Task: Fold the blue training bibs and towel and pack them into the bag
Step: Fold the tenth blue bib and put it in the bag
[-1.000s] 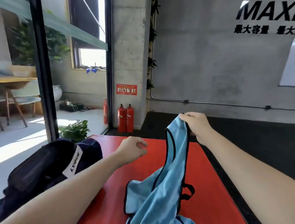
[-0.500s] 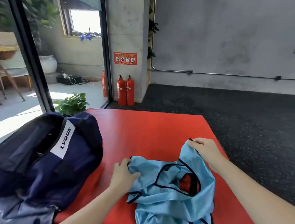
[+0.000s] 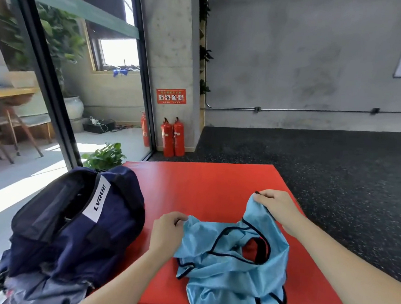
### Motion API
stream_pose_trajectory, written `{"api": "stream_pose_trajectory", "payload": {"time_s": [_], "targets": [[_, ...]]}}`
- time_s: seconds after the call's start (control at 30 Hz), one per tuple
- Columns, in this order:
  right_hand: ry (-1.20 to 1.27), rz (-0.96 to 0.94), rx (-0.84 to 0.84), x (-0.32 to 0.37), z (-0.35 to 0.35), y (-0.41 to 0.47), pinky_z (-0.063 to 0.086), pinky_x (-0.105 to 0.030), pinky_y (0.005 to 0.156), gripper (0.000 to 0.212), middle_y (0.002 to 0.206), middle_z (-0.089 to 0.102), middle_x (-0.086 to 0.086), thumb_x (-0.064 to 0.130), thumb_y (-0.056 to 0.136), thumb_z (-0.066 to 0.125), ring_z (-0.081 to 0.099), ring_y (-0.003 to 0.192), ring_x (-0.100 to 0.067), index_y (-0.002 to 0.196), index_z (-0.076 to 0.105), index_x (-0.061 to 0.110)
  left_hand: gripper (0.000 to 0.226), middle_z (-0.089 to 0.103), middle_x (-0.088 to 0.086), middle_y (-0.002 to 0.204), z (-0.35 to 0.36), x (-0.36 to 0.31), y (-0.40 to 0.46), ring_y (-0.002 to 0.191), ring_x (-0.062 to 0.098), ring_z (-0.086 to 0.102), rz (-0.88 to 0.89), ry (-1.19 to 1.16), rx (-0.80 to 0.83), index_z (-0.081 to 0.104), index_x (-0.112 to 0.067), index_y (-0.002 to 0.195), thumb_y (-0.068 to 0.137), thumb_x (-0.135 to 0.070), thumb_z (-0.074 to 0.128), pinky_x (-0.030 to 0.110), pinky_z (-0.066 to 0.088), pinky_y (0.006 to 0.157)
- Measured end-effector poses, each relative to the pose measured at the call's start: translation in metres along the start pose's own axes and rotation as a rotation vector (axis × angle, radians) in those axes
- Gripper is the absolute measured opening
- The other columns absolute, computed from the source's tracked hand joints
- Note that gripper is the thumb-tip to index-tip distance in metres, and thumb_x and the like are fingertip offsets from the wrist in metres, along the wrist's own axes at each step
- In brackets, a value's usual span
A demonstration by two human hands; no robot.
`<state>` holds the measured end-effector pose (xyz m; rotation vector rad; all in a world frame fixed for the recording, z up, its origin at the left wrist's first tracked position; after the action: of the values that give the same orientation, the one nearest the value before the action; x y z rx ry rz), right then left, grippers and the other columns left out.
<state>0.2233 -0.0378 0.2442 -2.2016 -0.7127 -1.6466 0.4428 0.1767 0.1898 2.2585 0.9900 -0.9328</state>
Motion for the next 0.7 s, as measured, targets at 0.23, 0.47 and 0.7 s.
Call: {"api": "stream_pose_trajectory", "payload": {"time_s": [0.23,0.47,0.7], "targets": [[0.025,-0.171,-0.133,0.061,-0.025,-0.020,0.048,-0.026,0.073,0.009,0.085,0.072,0.006,0.023,0.093,0.070,0.062,0.078,-0.007,0.090,0.077,0.017,0.035,0.071,0.001,0.114,-0.051,-0.084,0.004,0.103,0.019,0.068,0.002,-0.700,0.218,0.075,-0.033,0.108,0.093,-0.004,0.064,0.032,0.052,0.088],[0.157,-0.397,-0.227,0.186,-0.072,-0.039,0.050,-0.022,0.071,0.012,0.097,0.075,0.001,0.010,0.093,0.070,0.069,0.086,-0.009,0.102,0.073,0.017,0.071,0.053,-0.008,0.147,-0.150,-0.215,0.007,0.136,0.012,0.049,0.431,-0.782,0.291,0.054,-0.034,0.142,0.085,0.007,0.068,0.041,0.042,0.113],[0.155,-0.615,-0.314,0.307,-0.124,-0.078,0.056,-0.031,0.084,0.031,0.111,0.071,0.009,0.019,0.093,0.072,0.068,0.099,-0.009,0.122,0.067,0.023,0.078,0.052,-0.009,0.147,-0.250,-0.307,-0.004,0.131,0.009,0.054,0.663,-0.666,0.149,0.050,-0.043,0.143,0.082,0.001,0.072,0.039,0.048,0.108]]}}
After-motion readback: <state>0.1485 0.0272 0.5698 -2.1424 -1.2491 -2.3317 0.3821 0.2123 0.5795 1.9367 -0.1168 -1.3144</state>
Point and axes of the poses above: each hand's wrist, its own y-axis towards the middle knuckle, its own z-axis out of the palm, x = y × z, the point moved 2 cm from there along y, towards the middle knuckle
